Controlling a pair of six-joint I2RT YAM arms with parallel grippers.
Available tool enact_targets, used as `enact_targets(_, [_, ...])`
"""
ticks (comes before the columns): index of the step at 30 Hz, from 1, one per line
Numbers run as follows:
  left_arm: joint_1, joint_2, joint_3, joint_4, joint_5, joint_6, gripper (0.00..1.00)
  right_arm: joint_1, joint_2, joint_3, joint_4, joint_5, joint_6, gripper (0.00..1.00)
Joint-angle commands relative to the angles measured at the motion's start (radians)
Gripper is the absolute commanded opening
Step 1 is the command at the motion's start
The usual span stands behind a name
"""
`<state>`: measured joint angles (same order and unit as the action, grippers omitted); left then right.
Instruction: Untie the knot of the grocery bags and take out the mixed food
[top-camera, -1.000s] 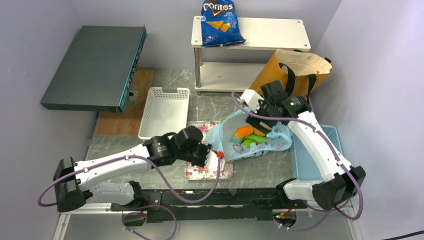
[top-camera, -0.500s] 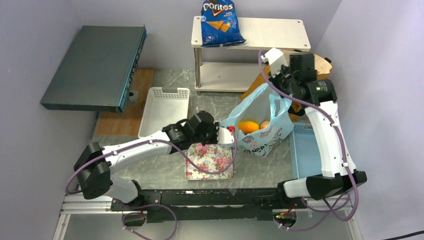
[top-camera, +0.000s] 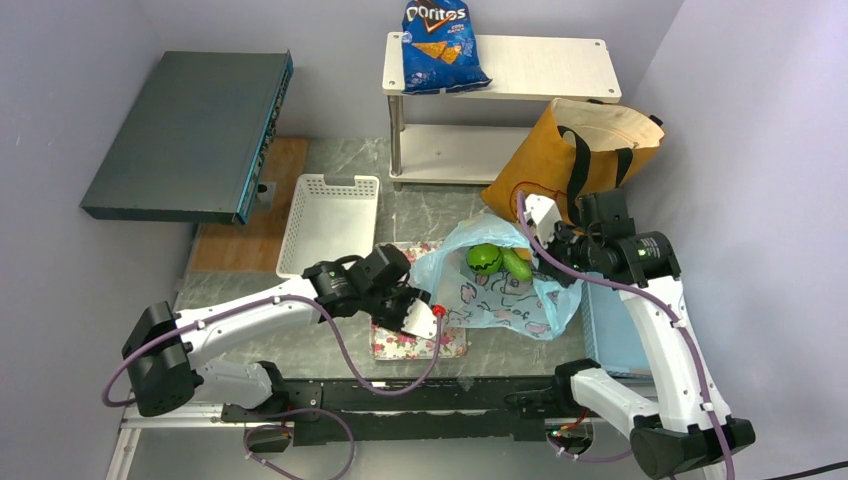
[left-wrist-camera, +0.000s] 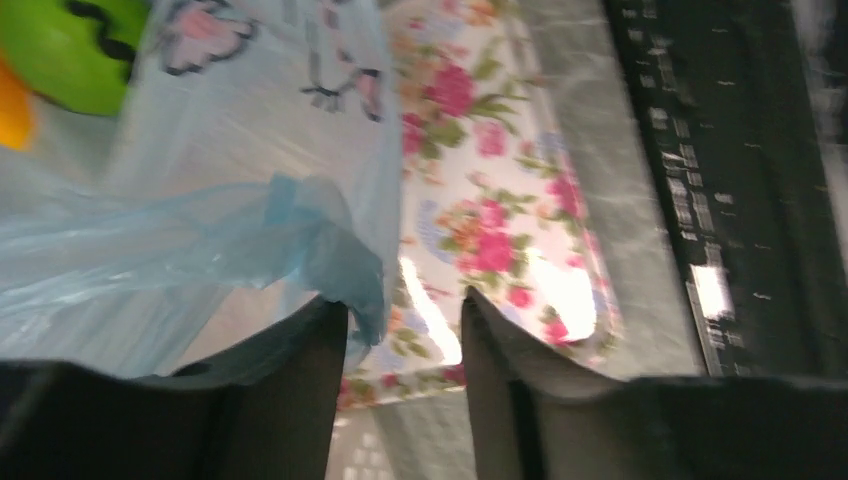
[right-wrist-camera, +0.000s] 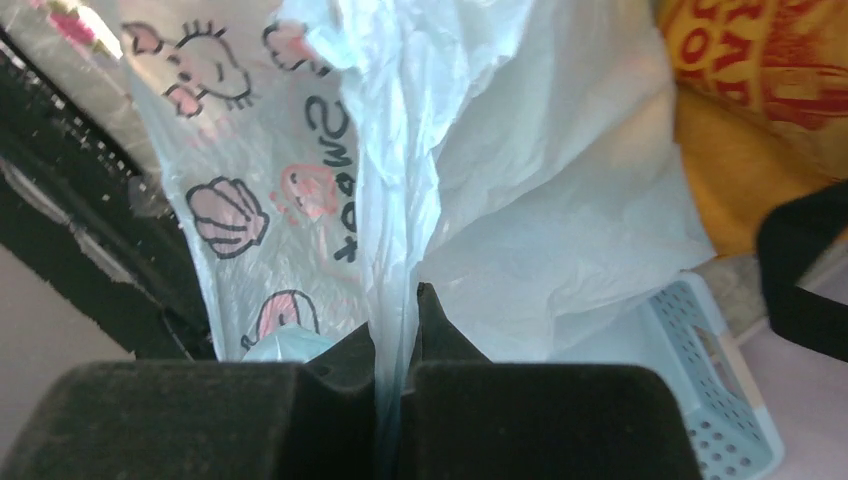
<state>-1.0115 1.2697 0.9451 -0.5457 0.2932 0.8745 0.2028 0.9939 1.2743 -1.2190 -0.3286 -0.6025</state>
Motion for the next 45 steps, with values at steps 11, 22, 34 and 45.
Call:
enact_targets(11, [-0.03, -0.147, 0.252, 0.095, 0.183, -0.141, 0.99, 0.042, -0.042, -0.075, 0.06, -0.072, 0.063, 0.0])
enact_targets(22, [-0.083, 0.253, 0.372, 0.251, 0.141, -0.054, 0.7, 0.043, 0.043, -0.002, 0.103, -0.021, 0.212, 0.0])
enact_targets(34, [0.014, 0.643, 0.497, 0.509, 0.012, -0.013, 0.62, 0.043, 0.093, 0.02, 0.105, -0.033, 0.235, 0.0])
enact_targets(45, [0.038, 0.828, 0.604, 0.455, -0.077, 0.023, 0.79, 0.042, 0.118, 0.041, 0.118, -0.029, 0.242, 0.0])
